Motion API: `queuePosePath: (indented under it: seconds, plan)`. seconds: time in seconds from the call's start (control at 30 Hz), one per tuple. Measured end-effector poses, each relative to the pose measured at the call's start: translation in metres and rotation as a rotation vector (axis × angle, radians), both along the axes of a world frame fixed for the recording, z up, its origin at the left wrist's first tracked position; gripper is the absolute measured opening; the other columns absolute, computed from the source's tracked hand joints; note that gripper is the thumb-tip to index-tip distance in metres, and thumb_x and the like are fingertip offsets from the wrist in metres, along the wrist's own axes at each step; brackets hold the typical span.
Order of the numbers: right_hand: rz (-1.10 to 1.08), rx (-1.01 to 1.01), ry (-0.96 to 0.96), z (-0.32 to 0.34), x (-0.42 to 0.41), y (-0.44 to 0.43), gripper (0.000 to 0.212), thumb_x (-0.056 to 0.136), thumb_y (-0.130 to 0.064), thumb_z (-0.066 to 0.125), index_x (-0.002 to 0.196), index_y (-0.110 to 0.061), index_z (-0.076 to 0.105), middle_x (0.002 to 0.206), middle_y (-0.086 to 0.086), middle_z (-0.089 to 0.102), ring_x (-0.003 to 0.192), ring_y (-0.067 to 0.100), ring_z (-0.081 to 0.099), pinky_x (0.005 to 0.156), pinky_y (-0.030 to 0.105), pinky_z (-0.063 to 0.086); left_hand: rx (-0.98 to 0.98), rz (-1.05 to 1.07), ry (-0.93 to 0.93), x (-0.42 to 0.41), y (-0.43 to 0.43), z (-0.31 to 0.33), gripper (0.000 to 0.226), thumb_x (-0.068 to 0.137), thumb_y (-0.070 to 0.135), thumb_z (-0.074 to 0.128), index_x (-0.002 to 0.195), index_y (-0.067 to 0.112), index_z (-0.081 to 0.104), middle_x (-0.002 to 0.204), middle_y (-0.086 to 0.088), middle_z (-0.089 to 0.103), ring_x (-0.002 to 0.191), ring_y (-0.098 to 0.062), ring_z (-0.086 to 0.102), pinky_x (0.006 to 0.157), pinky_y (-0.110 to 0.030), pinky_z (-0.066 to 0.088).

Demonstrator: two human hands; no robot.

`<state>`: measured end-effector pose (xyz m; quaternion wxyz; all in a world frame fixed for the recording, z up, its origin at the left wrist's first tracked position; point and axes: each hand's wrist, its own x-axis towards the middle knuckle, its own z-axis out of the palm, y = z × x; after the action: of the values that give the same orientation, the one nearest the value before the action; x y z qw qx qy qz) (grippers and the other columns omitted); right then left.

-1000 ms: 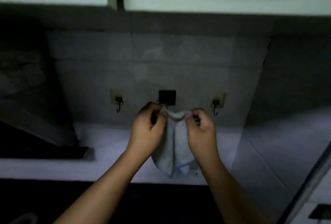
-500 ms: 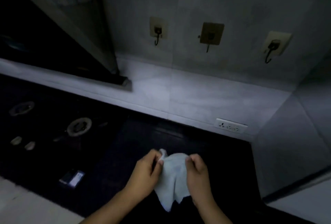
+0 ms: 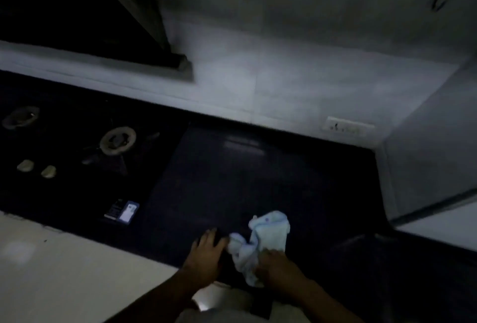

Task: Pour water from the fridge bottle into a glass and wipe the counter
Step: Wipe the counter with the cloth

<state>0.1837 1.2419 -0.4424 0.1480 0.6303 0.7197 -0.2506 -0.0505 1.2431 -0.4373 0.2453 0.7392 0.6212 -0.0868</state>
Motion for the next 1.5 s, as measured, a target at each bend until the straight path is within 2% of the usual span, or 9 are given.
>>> queuePosePath:
  seconds: [0.1, 0.2, 0.27, 0.37, 0.8, 0.9, 1.03, 1.2, 1.5]
  plan:
    - [-0.011, 0.129, -0.045, 0.021, -0.02, 0.006, 0.054, 0.069, -0.057, 0.068, 0.109, -0.021, 0.063, 0.096, 0.006, 0.067, 0.084, 0.026, 0.068, 0.063, 0.036, 0.054, 0.04, 0.012, -0.005, -0.031, 0.007, -0.016, 0.061, 0.075, 0.045, 0.059, 0.131, 0.021, 0.05, 0.131, -0.022, 0.061, 0.113, -0.042, 0.065, 0.082, -0.053, 0.057]
    - [-0.105, 0.125, -0.002, 0.015, -0.044, -0.012, 0.078, 0.073, -0.067, 0.052, 0.137, -0.024, 0.043, 0.128, 0.02, 0.055, 0.113, 0.037, 0.057, 0.081, 0.049, 0.055, 0.147, 0.16, 0.018, -0.071, 0.008, -0.028, 0.069, 0.087, 0.038, 0.068, 0.146, 0.015, 0.043, 0.151, -0.026, 0.04, 0.137, -0.046, 0.041, 0.106, -0.062, 0.037]
    - [-0.122, 0.07, 0.016, 0.008, -0.058, -0.02, 0.086, 0.078, -0.073, 0.045, 0.152, -0.037, 0.018, 0.158, 0.025, 0.017, 0.143, 0.049, 0.022, 0.104, 0.062, 0.037, 0.15, 0.297, 0.015, -0.099, 0.018, -0.03, 0.072, 0.092, 0.044, 0.061, 0.152, 0.013, 0.034, 0.158, -0.025, 0.028, 0.146, -0.045, 0.025, 0.114, -0.064, 0.022]
    - [-0.132, 0.052, -0.011, -0.009, -0.072, -0.024, 0.089, 0.082, -0.075, 0.047, 0.15, -0.05, -0.006, 0.161, 0.016, -0.021, 0.146, 0.049, -0.017, 0.114, 0.069, 0.014, 0.152, 0.404, 0.032, -0.135, 0.032, -0.039, 0.079, 0.092, 0.057, 0.044, 0.153, 0.009, 0.03, 0.159, -0.028, 0.024, 0.148, -0.045, 0.018, 0.117, -0.066, 0.014]
    - [-1.104, 0.237, 0.169, -0.012, -0.011, 0.048, 0.067, 0.091, -0.073, 0.024, 0.15, -0.042, 0.022, 0.162, 0.009, 0.018, 0.149, 0.032, 0.015, 0.117, 0.061, 0.014, 0.309, 0.342, 0.007, -0.154, 0.039, -0.065, 0.077, 0.091, 0.059, 0.036, 0.153, 0.013, 0.031, 0.16, -0.023, 0.027, 0.151, -0.039, 0.017, 0.122, -0.053, 0.013]
    - [-0.637, 0.29, 0.107, -0.039, -0.075, 0.07, 0.07, 0.087, -0.068, 0.023, 0.152, -0.041, 0.017, 0.164, 0.014, 0.013, 0.15, 0.038, 0.009, 0.115, 0.066, 0.012, 0.305, 0.351, 0.019, -0.154, 0.04, -0.064, 0.077, 0.09, 0.059, 0.036, 0.153, 0.015, 0.03, 0.161, -0.021, 0.025, 0.151, -0.037, 0.016, 0.123, -0.051, 0.011]
    - [0.017, 0.268, 0.215, -0.06, -0.172, 0.069, 0.067, 0.083, -0.048, 0.058, 0.146, -0.037, 0.041, 0.158, 0.013, 0.031, 0.146, 0.044, 0.019, 0.111, 0.069, 0.017, 0.31, 0.369, 0.026, -0.153, 0.041, -0.065, 0.077, 0.088, 0.057, 0.037, 0.152, 0.015, 0.033, 0.161, -0.021, 0.027, 0.151, -0.037, 0.018, 0.122, -0.052, 0.013]
    - [0.549, 0.338, 0.24, -0.061, -0.159, 0.094, 0.062, 0.082, -0.055, 0.057, 0.14, -0.033, 0.051, 0.148, 0.005, 0.045, 0.14, 0.033, 0.034, 0.108, 0.052, 0.023, 0.332, 0.384, 0.004, -0.154, 0.042, -0.066, 0.076, 0.086, 0.054, 0.04, 0.151, 0.014, 0.035, 0.16, -0.02, 0.028, 0.15, -0.037, 0.02, 0.12, -0.052, 0.015]
    - [-0.578, 0.436, -0.041, -0.058, 0.015, 0.085, 0.064, 0.092, -0.054, 0.041, 0.149, -0.03, 0.028, 0.156, 0.021, 0.028, 0.143, 0.041, 0.026, 0.114, 0.06, 0.021, 0.338, 0.407, -0.006, -0.153, 0.042, -0.065, 0.074, 0.088, 0.056, 0.04, 0.15, 0.015, 0.036, 0.161, -0.019, 0.027, 0.151, -0.036, 0.018, 0.121, -0.051, 0.013]
